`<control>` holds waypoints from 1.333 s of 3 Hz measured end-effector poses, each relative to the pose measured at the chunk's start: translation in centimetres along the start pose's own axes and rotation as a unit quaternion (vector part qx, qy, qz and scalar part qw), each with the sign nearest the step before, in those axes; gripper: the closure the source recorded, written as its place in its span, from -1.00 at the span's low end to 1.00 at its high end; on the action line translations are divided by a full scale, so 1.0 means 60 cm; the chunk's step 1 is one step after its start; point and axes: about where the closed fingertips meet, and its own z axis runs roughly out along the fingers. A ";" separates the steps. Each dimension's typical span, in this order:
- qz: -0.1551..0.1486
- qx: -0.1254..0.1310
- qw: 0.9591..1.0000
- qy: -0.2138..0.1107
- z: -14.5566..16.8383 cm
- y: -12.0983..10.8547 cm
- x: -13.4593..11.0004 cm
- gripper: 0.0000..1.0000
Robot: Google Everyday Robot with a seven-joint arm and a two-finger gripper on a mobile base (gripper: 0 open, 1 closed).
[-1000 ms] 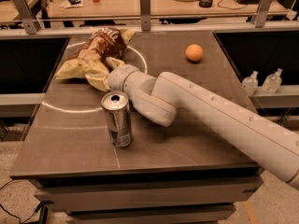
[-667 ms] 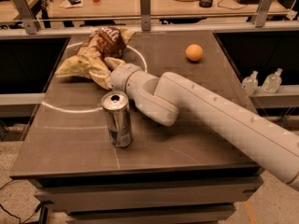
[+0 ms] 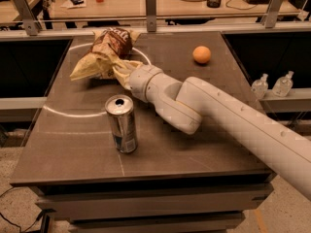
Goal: Move brown chip bag near orange
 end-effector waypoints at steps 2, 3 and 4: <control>-0.020 0.044 0.998 0.041 -0.065 -0.064 0.030 1.00; -0.028 0.082 0.994 0.063 -0.097 -0.110 0.041 1.00; -0.032 0.127 0.989 0.076 -0.124 -0.157 0.042 1.00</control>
Offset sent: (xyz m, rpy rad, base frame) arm 0.0043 -0.1041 -0.0168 -0.1461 0.0381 -0.1683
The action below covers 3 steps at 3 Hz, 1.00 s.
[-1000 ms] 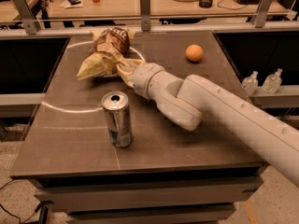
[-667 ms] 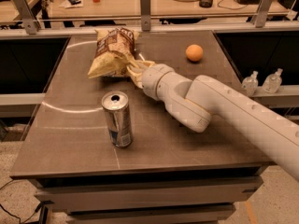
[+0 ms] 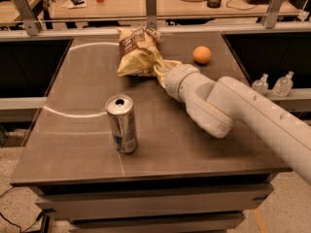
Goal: Move brown chip bag near orange
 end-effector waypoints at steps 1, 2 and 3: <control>-0.003 0.045 0.999 0.009 -0.010 -0.041 0.003 1.00; -0.008 0.085 0.996 0.015 -0.024 -0.074 0.008 1.00; -0.013 0.115 0.993 0.023 -0.037 -0.102 0.018 1.00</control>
Offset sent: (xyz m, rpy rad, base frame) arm 0.0104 -0.0694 0.0067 -0.0567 -0.0462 -0.2614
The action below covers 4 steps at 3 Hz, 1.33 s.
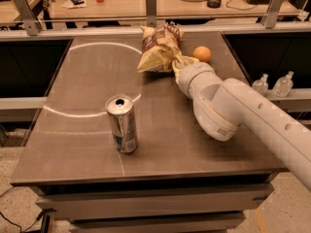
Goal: Move brown chip bag near orange
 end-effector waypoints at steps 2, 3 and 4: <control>-0.017 0.036 0.999 0.014 -0.010 -0.056 0.015 1.00; -0.025 0.050 0.998 0.019 -0.015 -0.079 0.019 1.00; -0.045 0.055 0.997 0.039 -0.017 -0.100 0.014 0.65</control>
Offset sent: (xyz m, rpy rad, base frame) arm 0.0057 -0.0600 0.0049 -0.0793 -0.0115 -0.1126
